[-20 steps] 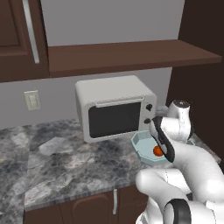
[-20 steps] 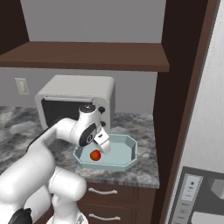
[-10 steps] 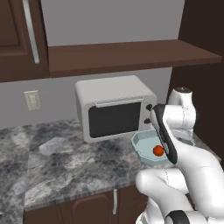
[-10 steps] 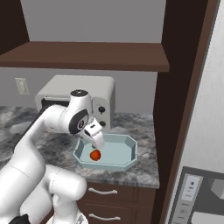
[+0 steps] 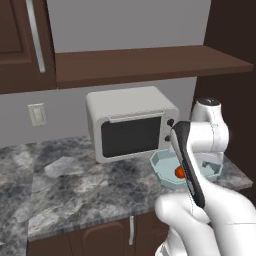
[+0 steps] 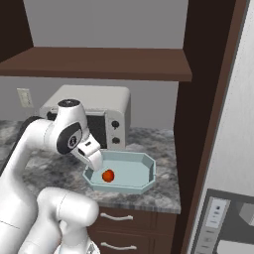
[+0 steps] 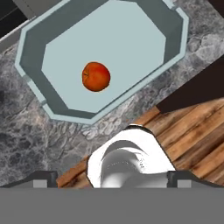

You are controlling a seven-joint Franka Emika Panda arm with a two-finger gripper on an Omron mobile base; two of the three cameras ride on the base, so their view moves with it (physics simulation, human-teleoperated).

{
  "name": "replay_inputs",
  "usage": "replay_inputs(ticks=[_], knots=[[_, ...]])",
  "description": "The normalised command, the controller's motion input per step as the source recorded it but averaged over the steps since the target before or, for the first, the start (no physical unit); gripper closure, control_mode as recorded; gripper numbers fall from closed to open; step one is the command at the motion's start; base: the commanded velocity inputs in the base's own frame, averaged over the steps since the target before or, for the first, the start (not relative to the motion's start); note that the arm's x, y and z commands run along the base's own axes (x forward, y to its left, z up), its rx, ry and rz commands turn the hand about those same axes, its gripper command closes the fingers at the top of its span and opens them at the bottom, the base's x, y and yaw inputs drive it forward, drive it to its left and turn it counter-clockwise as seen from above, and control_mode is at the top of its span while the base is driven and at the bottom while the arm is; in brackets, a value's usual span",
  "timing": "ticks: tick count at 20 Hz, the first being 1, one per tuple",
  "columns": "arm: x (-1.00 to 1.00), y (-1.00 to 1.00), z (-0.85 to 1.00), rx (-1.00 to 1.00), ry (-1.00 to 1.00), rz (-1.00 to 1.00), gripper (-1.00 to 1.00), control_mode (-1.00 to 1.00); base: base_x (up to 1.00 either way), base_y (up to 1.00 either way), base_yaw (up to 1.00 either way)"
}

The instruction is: Pick the pear and apple from the fridge and place them inside the tupperware on the counter.

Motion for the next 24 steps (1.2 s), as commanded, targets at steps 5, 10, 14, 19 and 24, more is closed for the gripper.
replay_inputs(ticks=[5,10,14,19,24], knots=[[-0.13,0.01,0.00,0.00,-0.05,0.00,-1.00,-1.00,0.00,0.00,0.00],[-0.36,0.00,0.03,0.00,-0.29,0.00,-1.00,1.00,-0.17,0.00,0.00],[0.00,0.00,0.00,0.00,0.00,0.00,-1.00,1.00,-0.99,0.00,-0.01],[0.00,0.00,0.00,0.00,0.00,0.00,-1.00,1.00,-0.70,-0.25,-0.41],[0.00,0.00,0.00,0.00,0.00,0.00,-1.00,1.00,0.03,-0.72,-0.48]])
